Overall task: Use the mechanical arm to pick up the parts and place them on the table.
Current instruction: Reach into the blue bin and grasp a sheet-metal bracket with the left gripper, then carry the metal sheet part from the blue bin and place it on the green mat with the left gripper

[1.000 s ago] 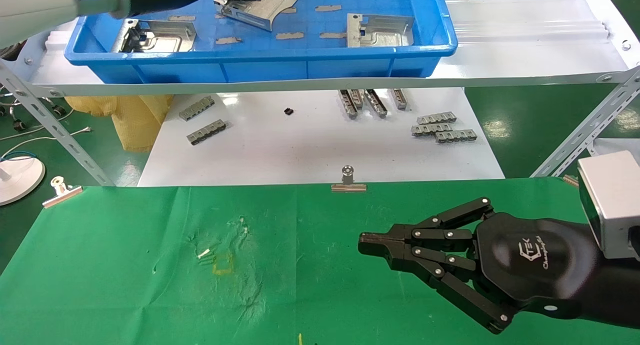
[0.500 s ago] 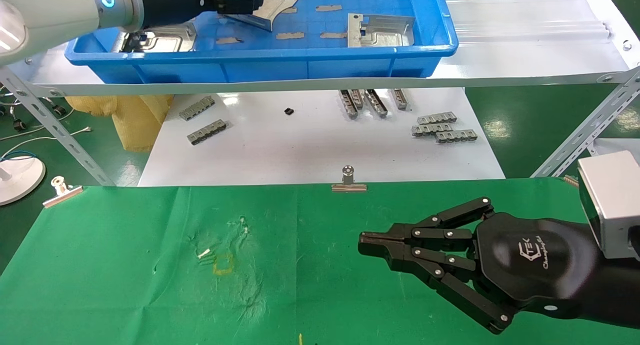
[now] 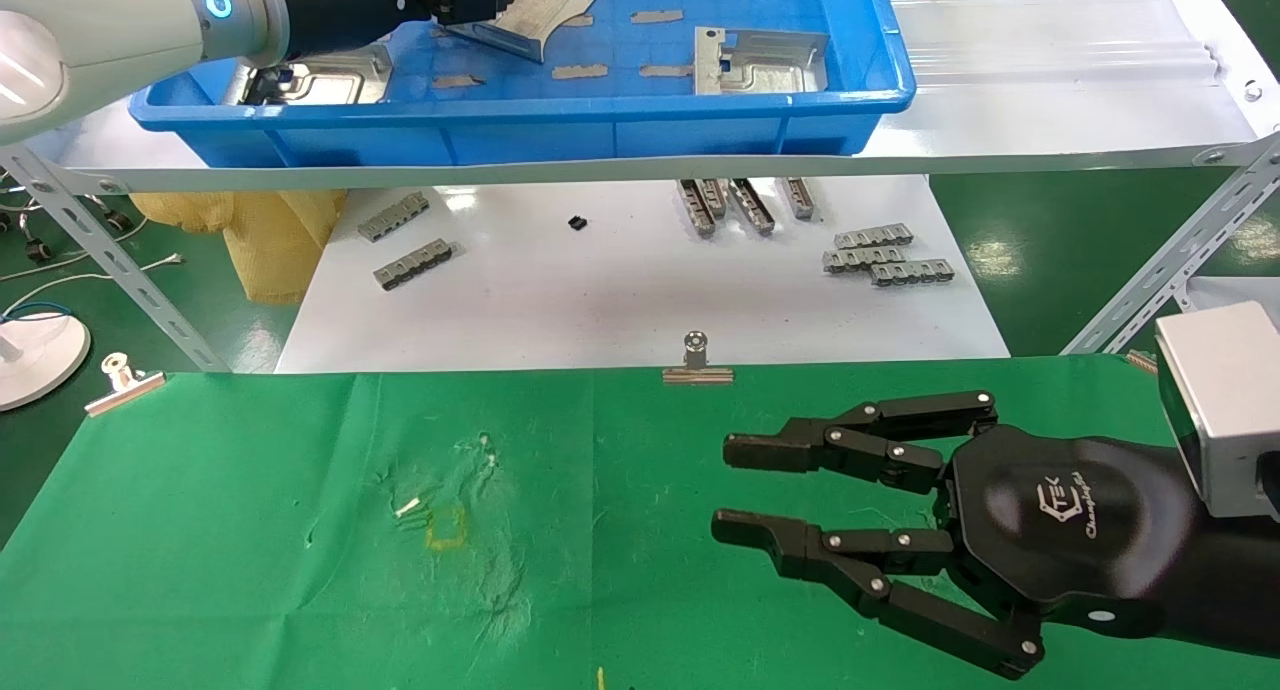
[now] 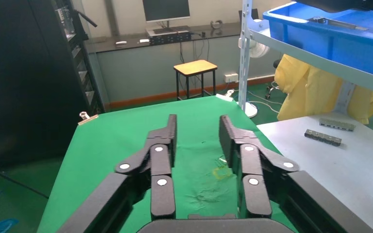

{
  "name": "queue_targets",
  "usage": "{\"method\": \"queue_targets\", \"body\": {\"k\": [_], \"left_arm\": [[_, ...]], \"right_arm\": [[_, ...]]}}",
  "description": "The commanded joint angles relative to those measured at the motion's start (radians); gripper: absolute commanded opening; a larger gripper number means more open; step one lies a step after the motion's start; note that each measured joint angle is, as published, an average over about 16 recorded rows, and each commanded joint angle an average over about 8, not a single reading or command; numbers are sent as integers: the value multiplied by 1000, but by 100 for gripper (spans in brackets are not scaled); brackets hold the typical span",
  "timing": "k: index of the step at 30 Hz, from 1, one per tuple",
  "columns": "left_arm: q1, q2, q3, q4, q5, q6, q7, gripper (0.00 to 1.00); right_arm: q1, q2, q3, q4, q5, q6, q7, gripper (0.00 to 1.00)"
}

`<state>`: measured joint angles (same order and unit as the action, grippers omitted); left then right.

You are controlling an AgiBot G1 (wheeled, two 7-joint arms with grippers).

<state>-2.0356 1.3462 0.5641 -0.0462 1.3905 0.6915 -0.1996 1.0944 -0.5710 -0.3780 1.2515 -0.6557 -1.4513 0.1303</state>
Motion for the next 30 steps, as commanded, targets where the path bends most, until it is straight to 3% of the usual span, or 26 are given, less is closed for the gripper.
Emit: {"method": "queue_targets", "body": {"k": [1, 22, 30], "left_arm": [[3, 0, 0, -7, -1, -7, 0, 0], [19, 0, 7, -38, -18, -34, 2, 0], [4, -31, -27, -82, -76, 60, 60, 0]], "right_arm": [[0, 0, 0, 0, 0, 0, 0, 100], [0, 0, 0, 0, 0, 0, 0, 100], [0, 0, 0, 0, 0, 0, 0, 100]]}}
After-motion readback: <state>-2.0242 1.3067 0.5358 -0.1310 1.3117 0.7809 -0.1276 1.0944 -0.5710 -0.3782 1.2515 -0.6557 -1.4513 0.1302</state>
